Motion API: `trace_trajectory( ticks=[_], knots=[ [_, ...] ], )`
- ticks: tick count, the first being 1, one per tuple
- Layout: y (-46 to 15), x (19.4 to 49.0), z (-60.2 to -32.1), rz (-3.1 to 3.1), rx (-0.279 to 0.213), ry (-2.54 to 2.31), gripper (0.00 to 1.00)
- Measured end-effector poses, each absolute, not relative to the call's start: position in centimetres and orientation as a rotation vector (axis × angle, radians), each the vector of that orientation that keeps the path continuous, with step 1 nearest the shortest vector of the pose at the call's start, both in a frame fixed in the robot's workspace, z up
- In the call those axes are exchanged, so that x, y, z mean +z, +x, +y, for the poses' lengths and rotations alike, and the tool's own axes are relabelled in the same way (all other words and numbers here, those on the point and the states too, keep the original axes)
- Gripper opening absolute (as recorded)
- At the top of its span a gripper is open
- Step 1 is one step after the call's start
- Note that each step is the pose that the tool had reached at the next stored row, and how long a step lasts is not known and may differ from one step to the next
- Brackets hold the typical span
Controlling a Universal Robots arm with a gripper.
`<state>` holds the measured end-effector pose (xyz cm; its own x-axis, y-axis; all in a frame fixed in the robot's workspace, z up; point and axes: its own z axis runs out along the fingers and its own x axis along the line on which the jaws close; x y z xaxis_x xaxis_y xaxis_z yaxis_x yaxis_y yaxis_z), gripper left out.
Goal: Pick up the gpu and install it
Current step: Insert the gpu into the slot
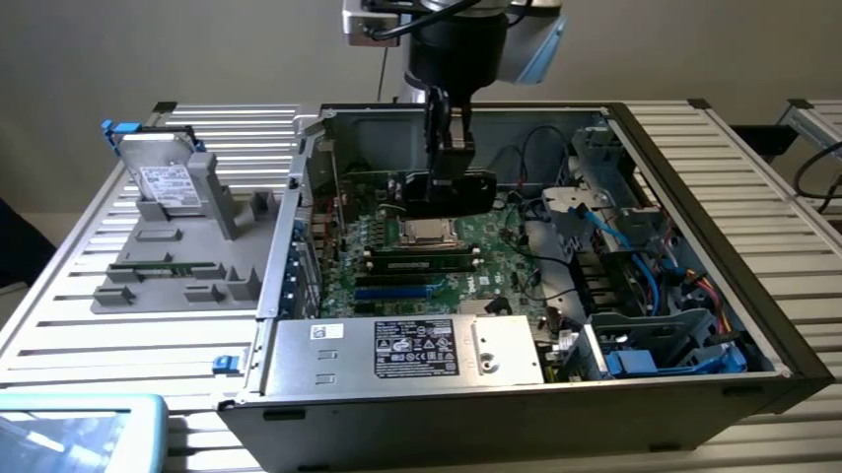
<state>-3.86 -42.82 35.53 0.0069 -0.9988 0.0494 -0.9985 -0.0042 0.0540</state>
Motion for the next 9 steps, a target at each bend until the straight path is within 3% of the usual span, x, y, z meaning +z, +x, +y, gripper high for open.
trace_trajectory(
  ticks=[9],
  knots=[
    [-4.5,34.1,-42.9,-2.163,-0.004,2.175,0.28]
  ],
)
